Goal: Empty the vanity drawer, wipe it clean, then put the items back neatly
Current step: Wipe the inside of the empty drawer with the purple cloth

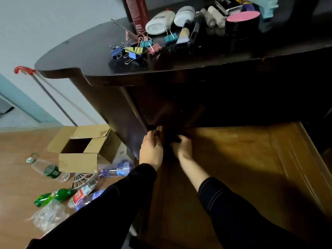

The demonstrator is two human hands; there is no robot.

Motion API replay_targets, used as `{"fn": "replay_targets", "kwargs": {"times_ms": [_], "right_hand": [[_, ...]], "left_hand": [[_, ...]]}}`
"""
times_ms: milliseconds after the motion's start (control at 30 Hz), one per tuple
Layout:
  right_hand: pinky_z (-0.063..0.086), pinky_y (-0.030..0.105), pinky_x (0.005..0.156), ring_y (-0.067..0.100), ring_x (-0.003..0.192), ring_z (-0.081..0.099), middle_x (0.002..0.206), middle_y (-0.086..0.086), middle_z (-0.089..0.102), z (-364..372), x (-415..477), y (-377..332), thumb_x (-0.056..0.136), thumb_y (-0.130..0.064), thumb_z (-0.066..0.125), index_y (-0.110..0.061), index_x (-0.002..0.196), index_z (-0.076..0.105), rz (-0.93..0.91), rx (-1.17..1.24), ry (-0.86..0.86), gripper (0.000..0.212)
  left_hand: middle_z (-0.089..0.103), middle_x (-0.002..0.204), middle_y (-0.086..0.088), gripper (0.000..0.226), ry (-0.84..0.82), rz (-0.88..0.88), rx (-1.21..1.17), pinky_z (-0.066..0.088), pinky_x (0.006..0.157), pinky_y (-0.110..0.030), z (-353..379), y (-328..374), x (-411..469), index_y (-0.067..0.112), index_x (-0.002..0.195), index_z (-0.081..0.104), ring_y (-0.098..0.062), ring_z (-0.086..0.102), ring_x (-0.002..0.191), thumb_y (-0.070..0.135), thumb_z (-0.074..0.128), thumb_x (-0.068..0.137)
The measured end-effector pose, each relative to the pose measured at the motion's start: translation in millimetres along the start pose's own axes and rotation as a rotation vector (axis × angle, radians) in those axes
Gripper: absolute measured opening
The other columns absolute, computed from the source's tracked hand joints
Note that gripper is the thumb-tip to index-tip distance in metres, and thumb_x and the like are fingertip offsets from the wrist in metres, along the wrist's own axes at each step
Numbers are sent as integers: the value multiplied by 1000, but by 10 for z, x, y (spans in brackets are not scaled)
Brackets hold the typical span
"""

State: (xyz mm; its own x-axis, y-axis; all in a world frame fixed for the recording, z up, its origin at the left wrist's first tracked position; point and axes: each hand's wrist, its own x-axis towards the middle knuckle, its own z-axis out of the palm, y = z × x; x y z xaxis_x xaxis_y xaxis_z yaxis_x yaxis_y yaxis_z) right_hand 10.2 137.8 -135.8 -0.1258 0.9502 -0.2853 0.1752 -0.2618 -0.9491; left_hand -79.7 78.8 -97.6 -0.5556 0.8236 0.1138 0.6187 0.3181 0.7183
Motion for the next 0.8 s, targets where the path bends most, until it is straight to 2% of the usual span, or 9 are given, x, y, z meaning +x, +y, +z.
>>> {"fn": "replay_targets", "kwargs": {"times_ms": [33,133,233,333,467,533,600,733,800], "right_hand": [[54,43,100,30,114,66,122,14,70,-9,31,-18,92,3,61,-5,125,69,31,39,-11,35],[56,45,94,30,101,70,105,14,74,27,-19,-83,87,6,62,-2,108,74,-100,96,32,26],[52,41,101,28,111,67,115,14,72,15,-103,-6,91,6,62,0,117,71,-174,73,-6,28],[46,40,109,31,123,61,128,18,66,-21,-44,66,94,7,60,2,129,65,-76,43,-28,35],[51,43,102,30,111,65,115,18,71,49,-56,-66,91,8,60,1,117,71,-192,91,34,28],[51,39,102,31,113,64,119,20,69,60,-97,-54,92,9,61,5,120,68,-220,79,36,29],[49,33,104,31,116,64,123,22,67,36,-121,42,92,12,60,7,121,67,-208,45,30,31],[48,40,108,29,121,62,129,16,66,0,-101,39,92,11,58,0,130,66,-120,35,-21,40],[51,28,99,21,114,63,125,9,66,18,-138,-28,91,8,61,-3,127,68,-227,10,18,37]], "left_hand": [[61,112,-1,24,-2,2,4,34,83,-29,3,-1,-1,24,117,55,-17,51,93,22,39,99],[61,110,-1,25,-5,6,-23,35,82,-30,-4,5,-6,24,117,56,-20,54,97,22,38,99],[62,114,-3,27,-8,1,-28,36,84,-29,-5,21,-3,21,121,56,-24,56,104,21,39,100],[62,115,-5,26,1,3,-16,34,84,-27,0,24,-13,19,120,56,-25,56,106,21,40,100],[62,113,-4,25,2,3,-26,36,83,-28,12,14,-3,20,119,56,-24,57,103,21,39,100],[62,113,-3,25,2,8,-33,36,83,-29,19,5,0,20,118,56,-23,57,103,22,39,100],[62,112,-3,24,1,8,-26,36,83,-29,21,0,-6,20,117,56,-24,57,102,23,40,100],[63,111,-4,23,8,14,-15,36,84,-29,22,-9,3,20,116,56,-25,57,102,23,40,99],[63,112,-4,24,7,20,-28,37,84,-30,19,-11,7,21,117,57,-24,57,103,23,40,100]]}}
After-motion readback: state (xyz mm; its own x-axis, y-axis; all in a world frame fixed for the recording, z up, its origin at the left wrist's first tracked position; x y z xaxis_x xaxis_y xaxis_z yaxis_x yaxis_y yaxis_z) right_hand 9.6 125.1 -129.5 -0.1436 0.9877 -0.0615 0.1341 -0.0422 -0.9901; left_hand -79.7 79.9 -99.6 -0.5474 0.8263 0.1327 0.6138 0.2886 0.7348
